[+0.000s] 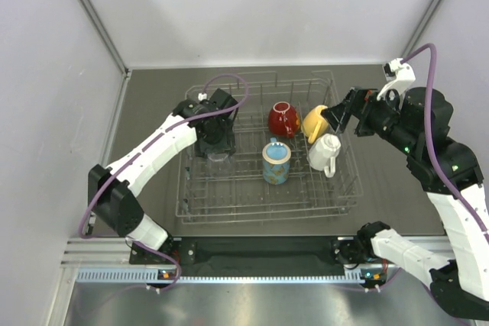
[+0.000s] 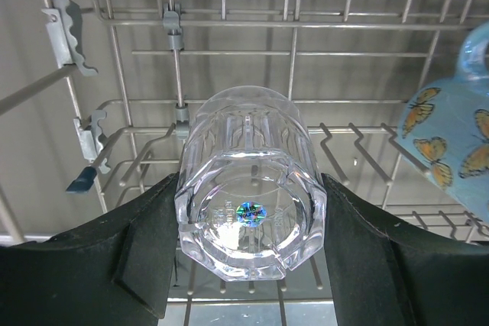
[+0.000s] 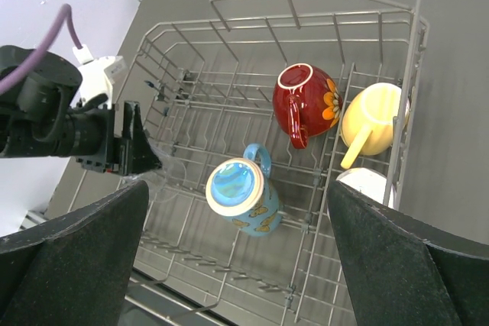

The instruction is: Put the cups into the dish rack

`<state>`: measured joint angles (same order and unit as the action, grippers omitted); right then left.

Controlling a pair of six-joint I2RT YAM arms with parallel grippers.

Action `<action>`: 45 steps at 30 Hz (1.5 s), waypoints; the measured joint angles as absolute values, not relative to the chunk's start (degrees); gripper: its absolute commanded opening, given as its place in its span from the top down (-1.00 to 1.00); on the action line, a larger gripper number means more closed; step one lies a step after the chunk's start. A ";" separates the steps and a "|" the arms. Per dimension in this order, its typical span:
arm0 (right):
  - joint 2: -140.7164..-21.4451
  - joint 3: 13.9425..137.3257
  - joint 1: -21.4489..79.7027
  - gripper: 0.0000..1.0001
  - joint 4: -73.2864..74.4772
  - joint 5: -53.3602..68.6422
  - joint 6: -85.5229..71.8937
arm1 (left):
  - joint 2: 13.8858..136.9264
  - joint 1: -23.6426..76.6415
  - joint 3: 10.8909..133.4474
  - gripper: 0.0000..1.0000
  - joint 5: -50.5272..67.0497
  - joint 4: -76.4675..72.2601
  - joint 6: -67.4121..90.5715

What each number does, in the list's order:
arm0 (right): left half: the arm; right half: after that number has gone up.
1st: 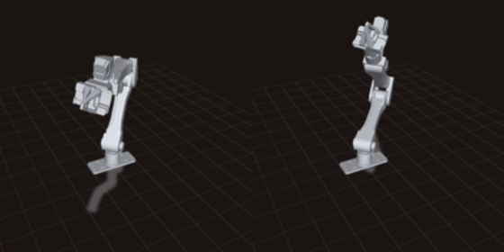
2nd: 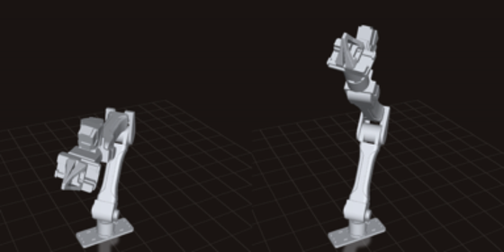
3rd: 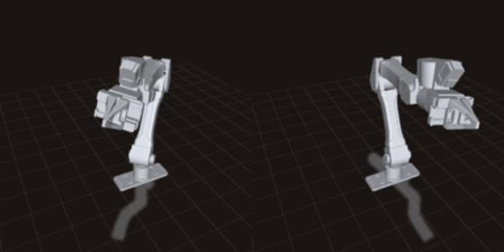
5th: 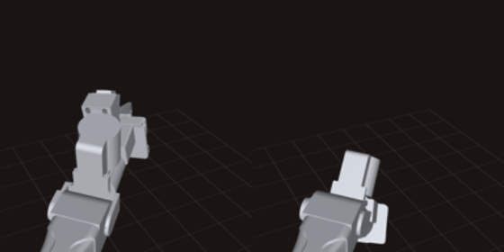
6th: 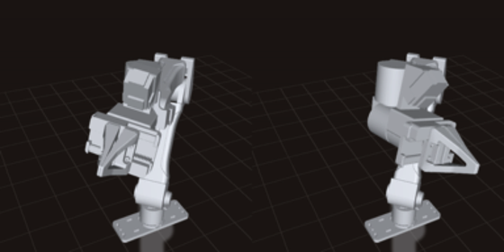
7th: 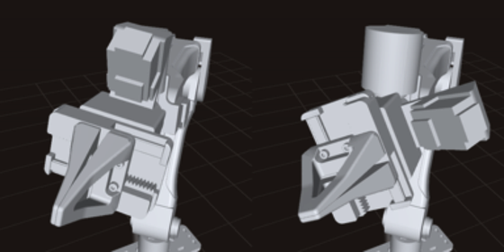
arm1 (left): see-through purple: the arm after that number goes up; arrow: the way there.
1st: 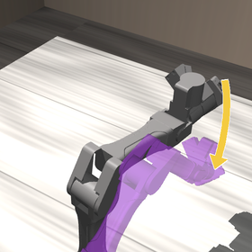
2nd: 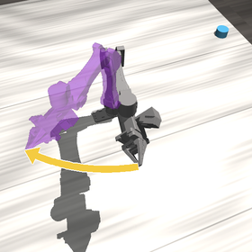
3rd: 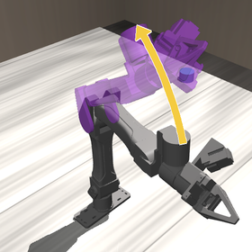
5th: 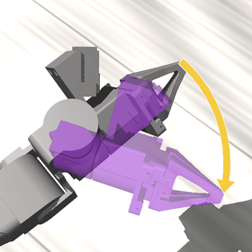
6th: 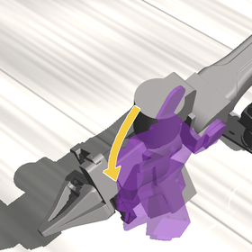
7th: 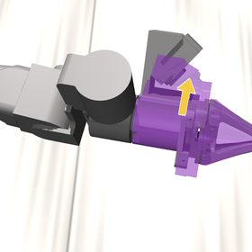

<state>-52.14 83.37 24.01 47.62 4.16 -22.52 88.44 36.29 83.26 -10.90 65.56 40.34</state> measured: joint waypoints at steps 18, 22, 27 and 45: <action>-52.14 83.26 24.01 -0.99 48.42 4.16 -22.55 | 88.88 35.92 78.61 -0.27 -9.30 60.53 40.75; -52.14 83.26 24.01 -0.99 48.80 4.19 -22.57 | 88.88 35.92 78.61 -0.68 -9.58 60.66 41.17; -52.14 83.24 24.01 -0.99 49.08 4.25 -22.65 | 88.47 35.79 78.63 -0.96 -10.39 61.93 42.09; -46.70 76.95 24.01 -1.00 49.30 -1.74 -22.68 | 76.69 35.66 85.49 -0.97 -5.10 59.00 45.15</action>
